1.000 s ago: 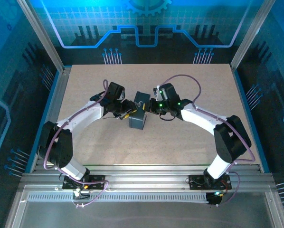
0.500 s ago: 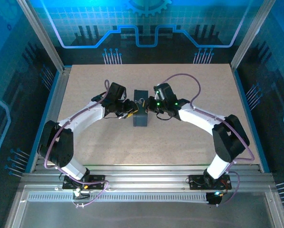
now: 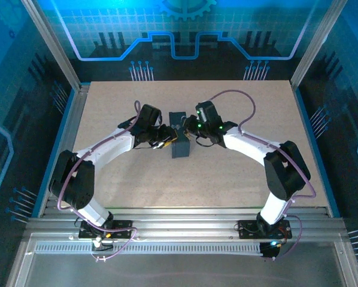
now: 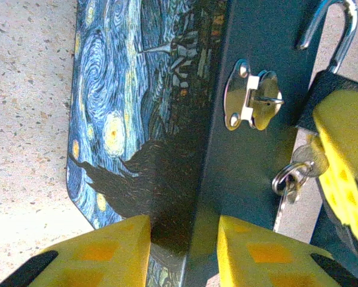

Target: Unlock a padlock with a key

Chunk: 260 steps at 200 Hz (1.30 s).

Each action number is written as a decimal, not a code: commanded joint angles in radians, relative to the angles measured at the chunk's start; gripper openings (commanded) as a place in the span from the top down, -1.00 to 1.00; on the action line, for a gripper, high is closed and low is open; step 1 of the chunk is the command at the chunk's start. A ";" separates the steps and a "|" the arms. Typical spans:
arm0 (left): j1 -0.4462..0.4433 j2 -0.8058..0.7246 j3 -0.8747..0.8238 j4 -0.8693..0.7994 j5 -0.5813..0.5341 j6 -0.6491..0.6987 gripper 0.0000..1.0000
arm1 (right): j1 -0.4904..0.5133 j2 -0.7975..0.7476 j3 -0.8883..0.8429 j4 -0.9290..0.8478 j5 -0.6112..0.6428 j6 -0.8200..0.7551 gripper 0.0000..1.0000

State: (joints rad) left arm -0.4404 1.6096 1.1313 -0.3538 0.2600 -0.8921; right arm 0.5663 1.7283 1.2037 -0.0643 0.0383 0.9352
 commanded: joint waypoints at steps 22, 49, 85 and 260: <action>0.012 0.041 0.027 -0.106 0.018 0.010 0.26 | -0.082 -0.078 -0.065 0.028 -0.003 -0.049 1.00; 0.022 0.028 0.051 -0.018 0.132 0.031 0.12 | -0.131 -0.099 -0.133 0.011 -0.049 -0.108 0.96; 0.035 0.001 0.130 -0.052 0.179 0.092 0.00 | -0.173 -0.063 -0.195 -0.035 -0.097 -0.220 0.88; 0.253 -0.162 0.005 -0.129 0.168 0.136 -0.04 | -0.068 -0.121 0.047 -0.305 -0.245 -0.461 -1.00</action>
State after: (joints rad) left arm -0.1944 1.4578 1.1522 -0.4641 0.4168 -0.7784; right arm 0.4229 1.5986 1.1591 -0.2829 -0.2043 0.5026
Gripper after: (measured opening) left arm 0.523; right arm 0.986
